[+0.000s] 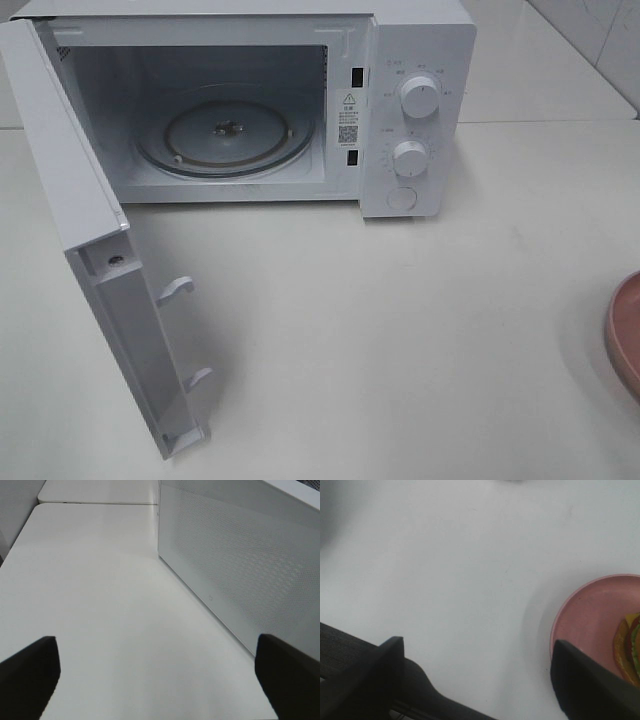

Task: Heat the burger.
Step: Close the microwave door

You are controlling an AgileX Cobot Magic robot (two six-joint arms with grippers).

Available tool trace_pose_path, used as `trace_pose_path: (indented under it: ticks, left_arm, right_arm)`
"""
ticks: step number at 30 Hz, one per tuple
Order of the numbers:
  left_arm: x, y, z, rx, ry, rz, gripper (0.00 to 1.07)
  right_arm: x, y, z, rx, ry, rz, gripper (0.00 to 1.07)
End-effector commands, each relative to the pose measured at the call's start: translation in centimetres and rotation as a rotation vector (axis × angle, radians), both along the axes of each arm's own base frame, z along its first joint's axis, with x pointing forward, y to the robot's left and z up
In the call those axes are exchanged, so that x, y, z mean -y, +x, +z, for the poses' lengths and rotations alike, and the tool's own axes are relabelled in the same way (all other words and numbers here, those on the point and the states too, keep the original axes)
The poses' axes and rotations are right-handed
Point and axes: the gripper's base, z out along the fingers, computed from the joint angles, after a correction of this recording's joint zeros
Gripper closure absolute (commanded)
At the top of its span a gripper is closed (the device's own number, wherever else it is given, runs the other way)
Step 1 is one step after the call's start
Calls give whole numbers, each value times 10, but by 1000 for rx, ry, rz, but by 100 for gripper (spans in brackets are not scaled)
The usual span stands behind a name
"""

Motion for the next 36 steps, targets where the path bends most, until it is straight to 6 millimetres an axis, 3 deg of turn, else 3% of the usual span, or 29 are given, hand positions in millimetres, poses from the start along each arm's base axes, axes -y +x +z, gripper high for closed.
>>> trace_pose_path:
  ticks: [1, 14, 26, 36]
  left_arm:
    - [0, -1, 0, 14, 0, 4, 9]
    - [0, -1, 0, 14, 0, 4, 9]
    - [0, -1, 0, 14, 0, 4, 9]
    - [0, -1, 0, 14, 0, 4, 9]
  right_arm:
    - [6, -10, 3, 6, 1, -3, 31]
    - [28, -40, -19, 122, 46, -51, 31]
    - [46, -75, -20, 292, 101, -257, 31]
    - [47, -102, -20, 461, 118, -351, 31]
